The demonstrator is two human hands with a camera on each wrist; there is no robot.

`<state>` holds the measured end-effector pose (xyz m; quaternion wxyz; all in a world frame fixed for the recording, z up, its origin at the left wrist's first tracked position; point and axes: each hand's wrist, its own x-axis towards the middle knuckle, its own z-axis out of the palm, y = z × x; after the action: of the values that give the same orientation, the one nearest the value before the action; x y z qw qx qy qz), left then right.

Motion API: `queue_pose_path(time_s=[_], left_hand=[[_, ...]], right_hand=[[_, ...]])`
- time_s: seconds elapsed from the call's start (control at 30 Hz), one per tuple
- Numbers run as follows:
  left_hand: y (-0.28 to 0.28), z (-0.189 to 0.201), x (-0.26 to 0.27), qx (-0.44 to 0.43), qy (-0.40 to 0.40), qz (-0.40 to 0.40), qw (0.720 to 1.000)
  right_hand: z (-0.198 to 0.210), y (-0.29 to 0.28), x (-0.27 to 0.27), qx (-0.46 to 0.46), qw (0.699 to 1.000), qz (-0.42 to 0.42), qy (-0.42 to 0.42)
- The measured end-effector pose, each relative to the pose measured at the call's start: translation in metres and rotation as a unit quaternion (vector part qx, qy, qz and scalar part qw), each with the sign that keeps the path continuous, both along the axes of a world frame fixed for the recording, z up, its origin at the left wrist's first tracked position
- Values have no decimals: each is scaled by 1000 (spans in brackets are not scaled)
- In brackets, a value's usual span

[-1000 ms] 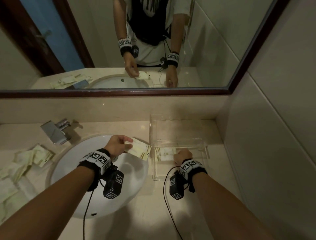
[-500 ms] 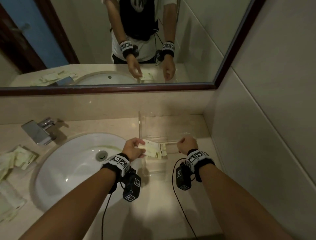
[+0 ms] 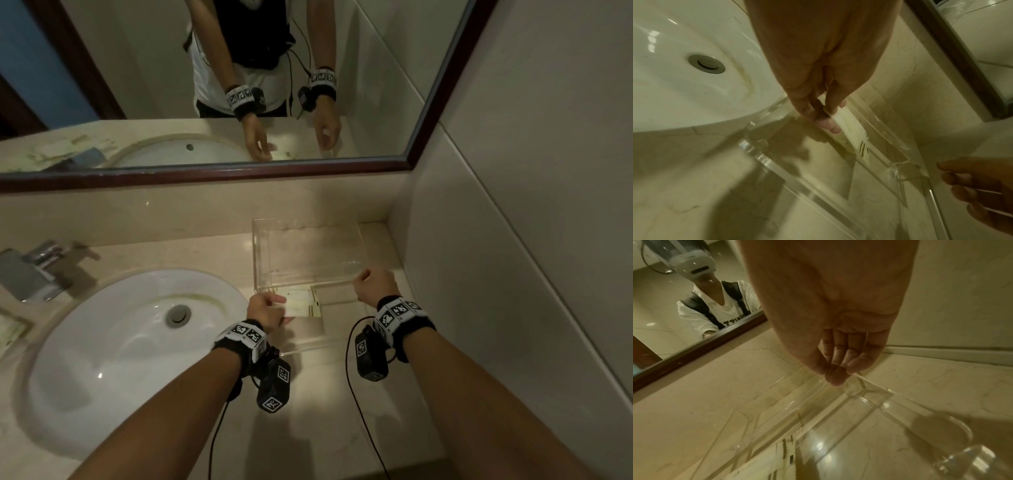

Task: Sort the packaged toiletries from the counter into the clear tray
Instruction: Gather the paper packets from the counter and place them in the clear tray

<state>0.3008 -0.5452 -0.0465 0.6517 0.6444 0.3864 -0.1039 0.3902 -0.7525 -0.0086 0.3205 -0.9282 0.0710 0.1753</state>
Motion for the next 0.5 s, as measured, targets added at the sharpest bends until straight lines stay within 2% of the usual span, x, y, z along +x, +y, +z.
queue_pose_path(time_s=[0.3, 0.5], left_hand=[[-2, -4, 1, 47, -18, 17, 999], [1, 12, 0, 153, -41, 2, 987]], right_hand=[[-3, 2, 7, 4, 1000, 4, 12], [0, 11, 14, 7, 1000, 11, 11]])
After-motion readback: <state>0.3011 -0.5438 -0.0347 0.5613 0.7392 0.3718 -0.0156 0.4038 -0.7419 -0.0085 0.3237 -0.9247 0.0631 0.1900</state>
